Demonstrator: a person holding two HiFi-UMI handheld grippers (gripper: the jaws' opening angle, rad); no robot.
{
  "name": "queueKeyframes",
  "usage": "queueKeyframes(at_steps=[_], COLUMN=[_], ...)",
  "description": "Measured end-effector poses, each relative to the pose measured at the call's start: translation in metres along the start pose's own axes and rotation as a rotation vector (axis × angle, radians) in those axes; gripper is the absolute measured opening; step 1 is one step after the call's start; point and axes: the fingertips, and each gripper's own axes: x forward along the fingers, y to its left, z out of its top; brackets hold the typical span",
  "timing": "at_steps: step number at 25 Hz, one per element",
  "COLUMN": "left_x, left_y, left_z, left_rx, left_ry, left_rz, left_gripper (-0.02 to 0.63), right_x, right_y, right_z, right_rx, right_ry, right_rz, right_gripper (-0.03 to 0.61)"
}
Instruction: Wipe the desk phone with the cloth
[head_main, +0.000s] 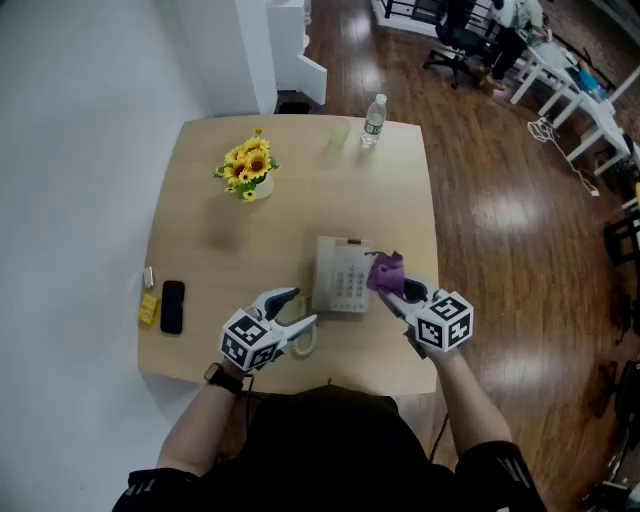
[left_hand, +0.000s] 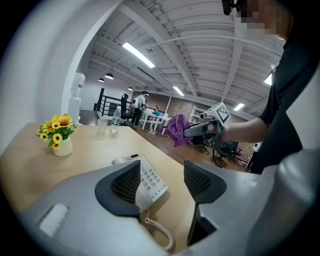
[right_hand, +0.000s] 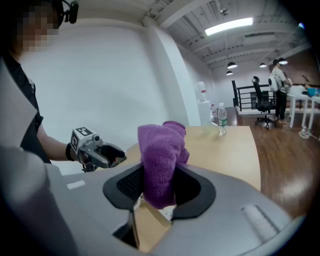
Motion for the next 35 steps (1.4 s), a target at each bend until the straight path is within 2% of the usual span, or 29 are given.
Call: queueKeyframes(at_steps=[8,14,19,23,28,35], left_x=[0.021,0.027,0.031,0.032,0.033,0.035], left_y=[0.015,0.023,0.025,0.029,0.029,0.030], left_z=[0.000,0.001,0.000,-0.003,-0.011,-0.014], left_rx=[0.004,-0.010,-0.014,-0.023,-0.041,-0.050], left_ry=[0.004,0.009,0.022,0.030,0.045,0.051], left_rz=[-0.004,0.006,0.010,0.022,0.031,0.034], left_gripper=[0.268,0.268,0.268,0.268,0.268,0.268], right_x=[0.070,0.142,0.198,0.232,0.253,0.240], right_y=[-0.037,-0.052,-0.064,-0.071,-0.076,-0.104], right_z=[0.051,0.063,0.038,0.009,-0.016,-0.031], right_rx=[-0.225,-0.259,-0.251,-0.149,-0.008,-0.010], right_ry=[0.130,0.270,0.431,0.535,0.586,0.639], right_rz=[0.061,0.135,0.163,0.173,0.175,0.137], right_gripper=[0.153,0.153,0.153,0.153,0.153,0.152])
